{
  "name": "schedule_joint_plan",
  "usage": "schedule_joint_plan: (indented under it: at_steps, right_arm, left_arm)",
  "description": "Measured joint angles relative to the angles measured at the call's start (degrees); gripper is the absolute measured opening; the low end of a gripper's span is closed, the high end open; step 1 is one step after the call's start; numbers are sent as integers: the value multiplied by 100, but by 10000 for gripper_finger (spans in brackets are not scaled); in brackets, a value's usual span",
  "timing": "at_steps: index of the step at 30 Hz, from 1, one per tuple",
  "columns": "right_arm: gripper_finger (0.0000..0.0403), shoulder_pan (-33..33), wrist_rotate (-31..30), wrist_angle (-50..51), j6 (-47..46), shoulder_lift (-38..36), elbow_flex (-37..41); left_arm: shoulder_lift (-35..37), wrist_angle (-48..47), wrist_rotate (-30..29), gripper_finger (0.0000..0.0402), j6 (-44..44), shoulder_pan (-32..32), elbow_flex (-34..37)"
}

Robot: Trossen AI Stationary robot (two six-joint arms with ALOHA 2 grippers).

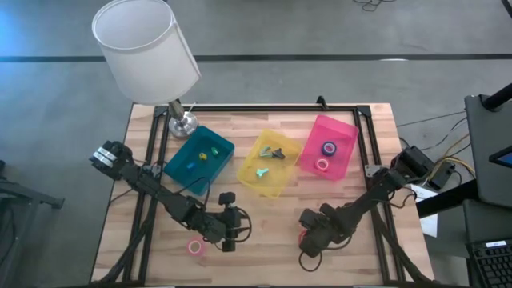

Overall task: Pick and place Stapler, Stapler remover, tape
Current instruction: Put the red tape into the pink bin

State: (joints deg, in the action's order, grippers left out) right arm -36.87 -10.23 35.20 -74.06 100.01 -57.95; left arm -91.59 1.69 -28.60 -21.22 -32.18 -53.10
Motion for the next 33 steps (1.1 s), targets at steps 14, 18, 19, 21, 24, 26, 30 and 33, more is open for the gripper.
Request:
schedule_joint_plan:
  at_steps: [14, 18, 19, 21, 24, 26, 30, 33]
  right_arm:
    - [26, 336, -26, 291, 657, -73, -401]
    - [34, 541, -381, 1423, 906, -147, -947]
    - [34, 609, -548, 1858, 949, -171, -1105]
    - [33, 779, -767, 2715, 961, -217, -1405]
    - [34, 1141, -828, 3914, 962, -300, -1768]
    - [34, 1425, -1025, 4453, 962, -413, -1914]
    - [35, 2075, -1408, 4938, 1174, -769, -1910]
    - [35, 2657, -1601, 4934, 1251, -1130, -1672]
  left_arm:
    - [0, 2, 0, 154, 3, 11, 0]
    - [0, 0, 0, 154, 107, 13, 0]
    - [0, 1, 0, 154, 128, 13, 0]
    - [0, -1, 0, 154, 149, 13, 0]
    - [0, 0, 0, 153, 141, 13, 0]
    - [0, -1, 0, 154, 141, 13, 0]
    - [0, -2, 0, 153, 130, 13, 0]
    - [0, -21, 25, 154, 125, 15, 0]
